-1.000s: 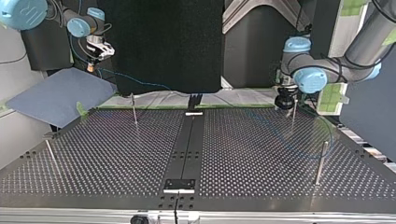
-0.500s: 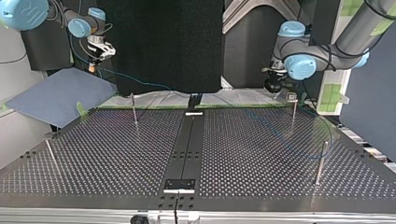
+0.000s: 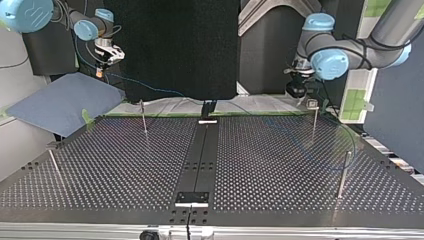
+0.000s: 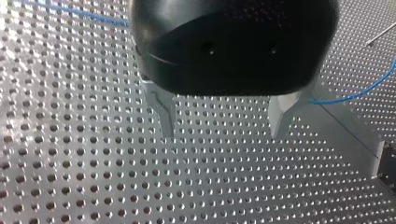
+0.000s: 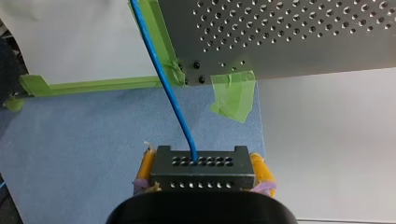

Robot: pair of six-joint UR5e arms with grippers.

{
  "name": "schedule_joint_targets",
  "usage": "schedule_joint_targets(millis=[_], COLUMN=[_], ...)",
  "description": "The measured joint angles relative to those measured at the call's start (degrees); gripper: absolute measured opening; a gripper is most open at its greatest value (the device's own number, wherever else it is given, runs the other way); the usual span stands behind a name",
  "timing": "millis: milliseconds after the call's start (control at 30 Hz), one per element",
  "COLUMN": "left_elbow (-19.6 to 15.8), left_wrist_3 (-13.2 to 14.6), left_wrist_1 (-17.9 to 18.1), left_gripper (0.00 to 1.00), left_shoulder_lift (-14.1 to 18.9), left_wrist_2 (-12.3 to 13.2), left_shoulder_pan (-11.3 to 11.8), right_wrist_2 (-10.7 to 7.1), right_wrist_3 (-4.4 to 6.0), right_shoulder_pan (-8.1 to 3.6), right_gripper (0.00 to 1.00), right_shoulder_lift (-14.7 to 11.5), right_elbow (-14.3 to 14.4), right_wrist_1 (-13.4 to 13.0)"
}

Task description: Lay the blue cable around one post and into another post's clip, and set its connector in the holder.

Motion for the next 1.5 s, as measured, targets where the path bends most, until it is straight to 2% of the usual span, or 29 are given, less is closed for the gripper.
schedule_joint_targets(millis=[133,300,467,633,833,1000,1267,1400,1500], left_elbow=[0.0,0.07,1.04,2.81,5.37,7.93,12.21,14.21,15.71], left_wrist_3=[1.99,4.52,4.01,4.57,5.57,5.71,2.79,1.72,1.98], left_wrist_1=[-2.17,-4.84,-7.5,-10.0,-12.86,-14.99,-16.8,-18.24,-19.67], left_gripper=[0.98,0.98,0.98,0.98,0.98,0.98,0.98,0.98,0.98], left_shoulder_lift=[2.2,4.85,7.53,10.11,13.03,15.64,19.92,21.75,21.58], left_wrist_2=[0.2,1.86,3.96,4.26,2.78,0.3,-3.52,-3.79,-3.8], left_shoulder_pan=[-0.36,-0.74,-0.78,-0.81,-0.85,-0.74,-0.29,-0.06,0.11], right_wrist_2=[0.0,0.0,0.0,0.0,0.0,0.0,0.0,0.0,0.0], right_wrist_3=[0.39,0.6,0.67,0.68,0.69,0.68,0.69,0.68,0.7], right_shoulder_pan=[0.02,0.09,0.21,0.33,0.43,0.45,0.53,0.55,0.55], right_gripper=[0.0,0.0,0.0,0.0,0.0,0.0,0.0,0.0,0.0], right_shoulder_lift=[0.02,0.01,0.02,0.02,0.01,0.02,0.01,0.02,0.01], right_elbow=[0.02,-0.01,-0.04,-0.24,-0.52,-0.56,-0.72,-0.73,-0.75], right_wrist_1=[0.0,-0.01,-0.06,0.03,0.32,0.35,0.33,0.35,0.35])
